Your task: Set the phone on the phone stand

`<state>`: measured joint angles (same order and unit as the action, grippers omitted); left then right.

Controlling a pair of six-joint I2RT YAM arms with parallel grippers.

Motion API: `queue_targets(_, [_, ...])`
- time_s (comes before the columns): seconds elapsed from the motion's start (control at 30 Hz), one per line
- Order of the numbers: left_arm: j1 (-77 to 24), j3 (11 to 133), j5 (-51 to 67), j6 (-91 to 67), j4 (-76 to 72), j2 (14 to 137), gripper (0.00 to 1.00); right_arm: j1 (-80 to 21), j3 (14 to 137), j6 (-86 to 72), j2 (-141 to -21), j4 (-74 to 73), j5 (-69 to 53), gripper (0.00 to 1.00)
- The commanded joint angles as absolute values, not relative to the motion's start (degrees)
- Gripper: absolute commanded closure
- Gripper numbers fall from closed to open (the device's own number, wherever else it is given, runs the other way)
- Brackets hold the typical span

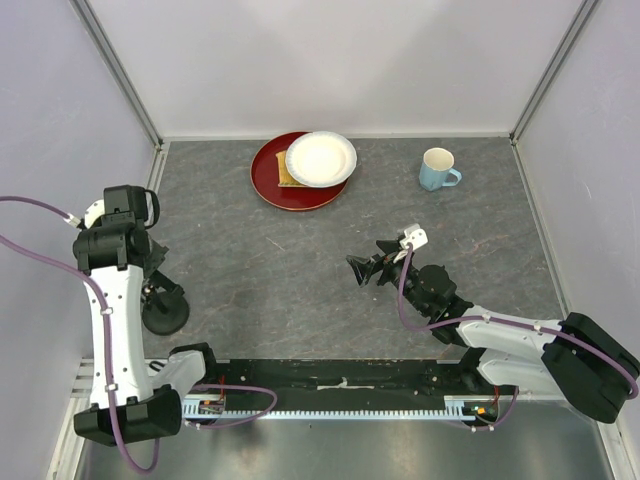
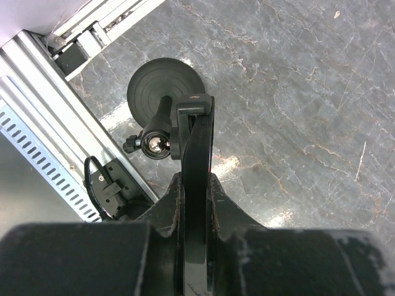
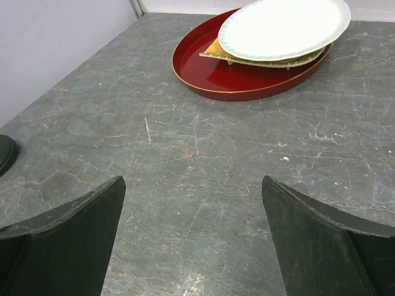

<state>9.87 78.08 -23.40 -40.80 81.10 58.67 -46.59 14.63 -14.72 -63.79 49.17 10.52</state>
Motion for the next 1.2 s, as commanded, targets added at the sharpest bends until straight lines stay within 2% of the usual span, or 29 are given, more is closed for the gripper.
queue_targets(0.0, [11.8,80.6,-29.4,-36.7,88.6,57.9,0.98,-46.5,16.2,-15.6,-63.3,52.1,10.4,0.02])
queue_targets(0.27, [15.4,78.1,-26.4,-35.9,88.6,56.8,0.98,-46.4,15.8,-16.0,-62.7,52.6,10.0,0.02])
queue_targets(0.53, [17.0,81.8,-25.8,-35.7,88.5,58.4,0.98,-46.4,16.0,-15.8,-62.5,52.1,10.3,0.02])
queue_targets(0.8, [17.7,77.0,-24.1,-38.3,88.5,58.1,0.97,-46.4,16.0,-15.5,-62.0,51.2,10.7,0.02])
queue_targets(0.83, [17.8,77.2,-24.3,-38.2,88.5,58.3,0.95,-46.4,16.0,-15.4,-61.9,51.2,10.9,0.02])
queue_targets(0.97, [17.9,75.9,-24.3,-38.6,88.4,57.9,0.77,-46.3,15.9,-15.2,-61.6,50.9,11.2,0.02])
queue_targets(1.03, [17.9,75.5,-24.1,-38.5,88.4,57.8,0.73,-46.3,15.9,-15.2,-61.5,50.9,11.2,0.02])
queue_targets(1.17, [18.0,76.2,-24.3,-38.1,88.4,57.6,0.49,-46.4,15.9,-15.2,-61.5,50.9,11.1,0.02])
